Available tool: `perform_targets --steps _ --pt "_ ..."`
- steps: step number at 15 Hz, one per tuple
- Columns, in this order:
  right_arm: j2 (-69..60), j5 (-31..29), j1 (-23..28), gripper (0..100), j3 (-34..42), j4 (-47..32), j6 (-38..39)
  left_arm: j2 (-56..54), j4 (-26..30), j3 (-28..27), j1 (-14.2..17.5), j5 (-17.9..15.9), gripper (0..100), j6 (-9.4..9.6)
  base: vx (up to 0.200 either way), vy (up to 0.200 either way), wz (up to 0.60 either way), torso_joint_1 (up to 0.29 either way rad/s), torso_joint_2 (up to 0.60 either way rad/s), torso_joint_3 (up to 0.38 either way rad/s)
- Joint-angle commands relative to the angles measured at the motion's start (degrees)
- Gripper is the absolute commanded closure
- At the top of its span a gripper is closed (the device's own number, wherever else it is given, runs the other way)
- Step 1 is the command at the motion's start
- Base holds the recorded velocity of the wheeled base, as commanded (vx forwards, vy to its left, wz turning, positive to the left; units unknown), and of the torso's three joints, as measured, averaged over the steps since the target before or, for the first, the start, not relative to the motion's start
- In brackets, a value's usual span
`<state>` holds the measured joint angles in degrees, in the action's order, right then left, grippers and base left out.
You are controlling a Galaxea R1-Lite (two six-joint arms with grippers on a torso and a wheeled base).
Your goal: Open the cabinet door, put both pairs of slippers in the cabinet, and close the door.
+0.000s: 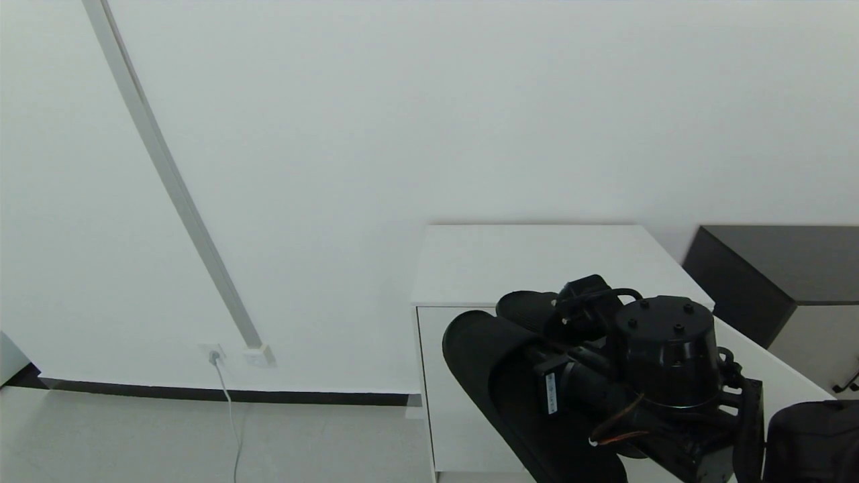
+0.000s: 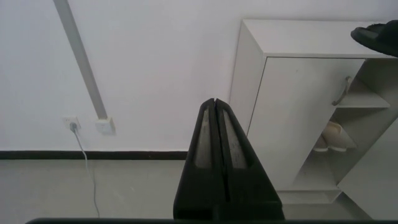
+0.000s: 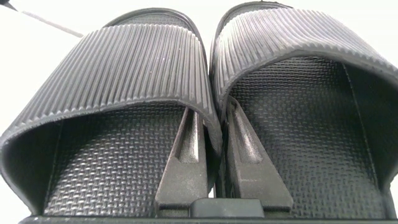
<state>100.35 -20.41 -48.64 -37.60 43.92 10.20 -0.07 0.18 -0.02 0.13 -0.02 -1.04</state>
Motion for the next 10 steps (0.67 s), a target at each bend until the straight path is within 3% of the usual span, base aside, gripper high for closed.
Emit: perform_targets --steps 1,3,10 --pt "0.37 0.02 -0.05 100 -0.02 0.02 -0.01 0.07 -0.01 0.02 0.04 0.02 100 -0.02 0.000 0.000 0.00 0.000 0.00 0.000" --pt "0.37 0.02 -0.05 100 -0.02 0.02 -0.01 0.07 -0.01 -0.06 0.04 -0.06 100 -0.02 0.000 0.000 0.00 0.000 0.00 0.000" --pt "0.46 -0.07 -0.05 100 0.07 0.02 -0.01 0.07 0.08 -0.06 0.04 -0.06 100 0.07 0.000 -0.200 0.00 0.004 0.00 0.002"
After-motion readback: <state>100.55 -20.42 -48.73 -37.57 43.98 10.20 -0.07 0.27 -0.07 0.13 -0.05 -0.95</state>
